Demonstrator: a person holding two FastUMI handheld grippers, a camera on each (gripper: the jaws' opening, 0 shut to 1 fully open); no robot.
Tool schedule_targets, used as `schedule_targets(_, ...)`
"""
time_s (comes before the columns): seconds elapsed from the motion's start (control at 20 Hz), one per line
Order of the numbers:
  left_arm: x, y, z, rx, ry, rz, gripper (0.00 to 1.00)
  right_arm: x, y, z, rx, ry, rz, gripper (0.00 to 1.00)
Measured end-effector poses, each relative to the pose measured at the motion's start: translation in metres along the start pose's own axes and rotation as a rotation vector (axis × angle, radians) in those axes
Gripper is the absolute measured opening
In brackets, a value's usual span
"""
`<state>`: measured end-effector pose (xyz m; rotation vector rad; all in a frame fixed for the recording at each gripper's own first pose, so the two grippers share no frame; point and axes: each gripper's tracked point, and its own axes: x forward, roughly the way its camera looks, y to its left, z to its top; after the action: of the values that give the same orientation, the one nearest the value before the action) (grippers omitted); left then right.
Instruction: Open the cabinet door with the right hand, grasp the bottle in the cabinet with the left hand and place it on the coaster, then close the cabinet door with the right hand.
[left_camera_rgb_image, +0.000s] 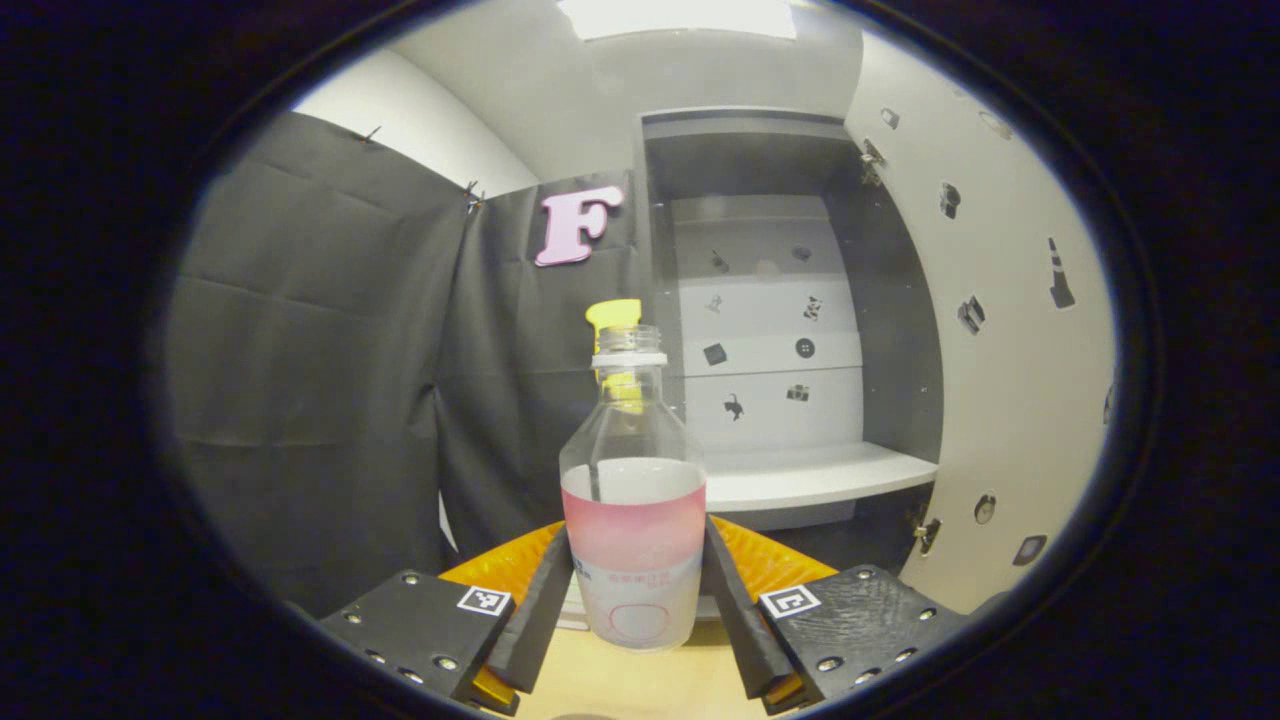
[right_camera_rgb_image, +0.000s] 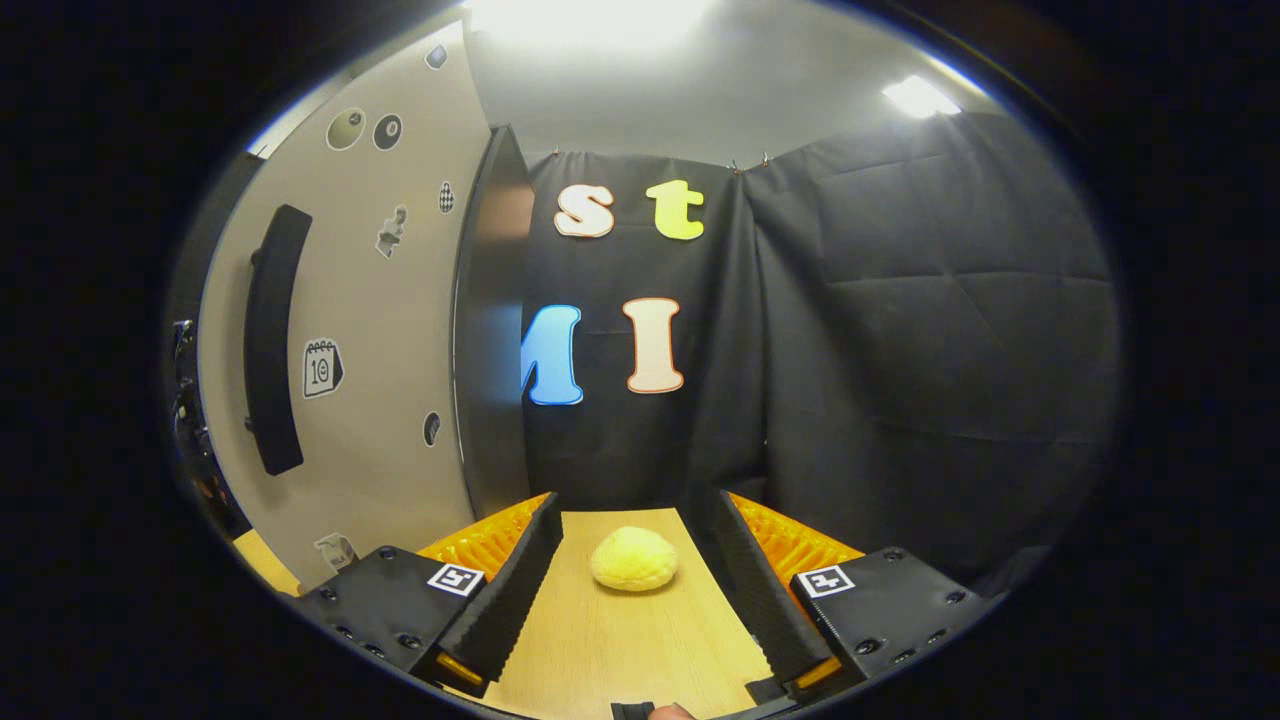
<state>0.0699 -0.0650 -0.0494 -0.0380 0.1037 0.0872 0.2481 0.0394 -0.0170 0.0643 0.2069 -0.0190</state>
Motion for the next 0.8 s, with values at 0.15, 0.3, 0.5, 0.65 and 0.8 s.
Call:
schedule_targets(0.15, -0.023, 0.024, -0.023, -0.004, 0.011, 0.032, 0.75, -0.006, -0.001, 0.001, 0.007, -0.007, -0.002, 0.97)
schedule_targets(0.3, -0.041, 0.041, -0.051, -0.015, 0.026, 0.045, 0.75, -0.011, 0.002, -0.001, 0.038, -0.01, 0.001, 0.98)
schedule_targets(0.5, -0.054, 0.056, -0.1, -0.049, 0.059, 0.05, 0.75, -0.019, -0.002, -0.002, 0.035, -0.01, -0.019, 0.97)
schedule_targets(0.65, -0.059, 0.065, -0.138, -0.054, 0.096, 0.06, 0.72, -0.023, -0.007, 0.001, 0.035, -0.015, -0.045, 0.97)
schedule_targets(0.8, -0.048, 0.061, -0.173, -0.06, 0.132, 0.054, 0.75, -0.027, -0.011, 0.002, 0.05, -0.02, -0.064, 0.98)
